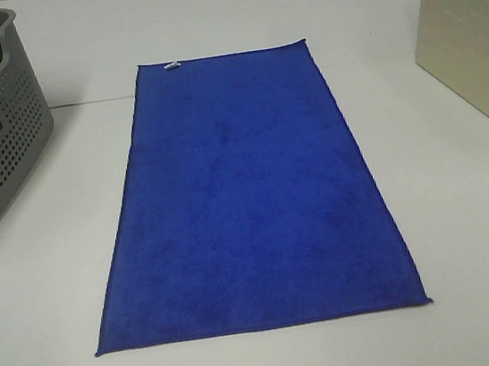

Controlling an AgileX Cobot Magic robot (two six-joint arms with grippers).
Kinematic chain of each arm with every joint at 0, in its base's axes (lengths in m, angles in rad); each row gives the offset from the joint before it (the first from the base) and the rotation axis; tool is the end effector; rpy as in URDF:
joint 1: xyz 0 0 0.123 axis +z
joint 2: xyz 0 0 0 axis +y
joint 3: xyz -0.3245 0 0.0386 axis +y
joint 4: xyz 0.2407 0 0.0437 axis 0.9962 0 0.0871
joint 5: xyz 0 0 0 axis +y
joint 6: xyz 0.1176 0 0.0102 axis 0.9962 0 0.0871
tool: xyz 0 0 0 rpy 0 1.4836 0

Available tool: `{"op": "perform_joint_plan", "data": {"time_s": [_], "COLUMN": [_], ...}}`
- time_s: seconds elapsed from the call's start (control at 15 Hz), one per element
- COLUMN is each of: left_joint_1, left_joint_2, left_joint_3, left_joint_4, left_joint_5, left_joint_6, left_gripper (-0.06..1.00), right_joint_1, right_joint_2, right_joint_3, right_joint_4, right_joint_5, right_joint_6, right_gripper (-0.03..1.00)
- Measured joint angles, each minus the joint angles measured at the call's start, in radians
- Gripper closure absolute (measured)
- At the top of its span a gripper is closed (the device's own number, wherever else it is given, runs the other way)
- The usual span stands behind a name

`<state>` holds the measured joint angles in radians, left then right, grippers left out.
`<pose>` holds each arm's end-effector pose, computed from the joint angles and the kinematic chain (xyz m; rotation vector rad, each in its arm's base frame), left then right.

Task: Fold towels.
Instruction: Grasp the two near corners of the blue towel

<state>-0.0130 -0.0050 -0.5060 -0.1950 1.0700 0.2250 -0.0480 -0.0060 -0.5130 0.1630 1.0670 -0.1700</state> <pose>-0.0324 -0.0197 0.2637 0.2521 2.0129 -0.0996 -0.0316 0.0183 0.2656 -0.1332 2.0170 0.0565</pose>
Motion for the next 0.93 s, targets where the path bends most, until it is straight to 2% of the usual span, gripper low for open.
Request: {"op": "perform_joint_plan", "data": {"time_s": [0.93], "left_joint_1": [0.000], "left_joint_2": [0.000], "left_joint_3": [0.000], "left_joint_4": [0.000], "left_joint_5": [0.000], "left_joint_6": [0.000], "left_gripper": [0.33], "right_joint_1": [0.000], "right_joint_2": [0.000], "right_joint_3": [0.000], "right_joint_4": [0.000], "right_joint_5": [0.000], "right_joint_6": [0.000], "right_gripper": [0.29]}}
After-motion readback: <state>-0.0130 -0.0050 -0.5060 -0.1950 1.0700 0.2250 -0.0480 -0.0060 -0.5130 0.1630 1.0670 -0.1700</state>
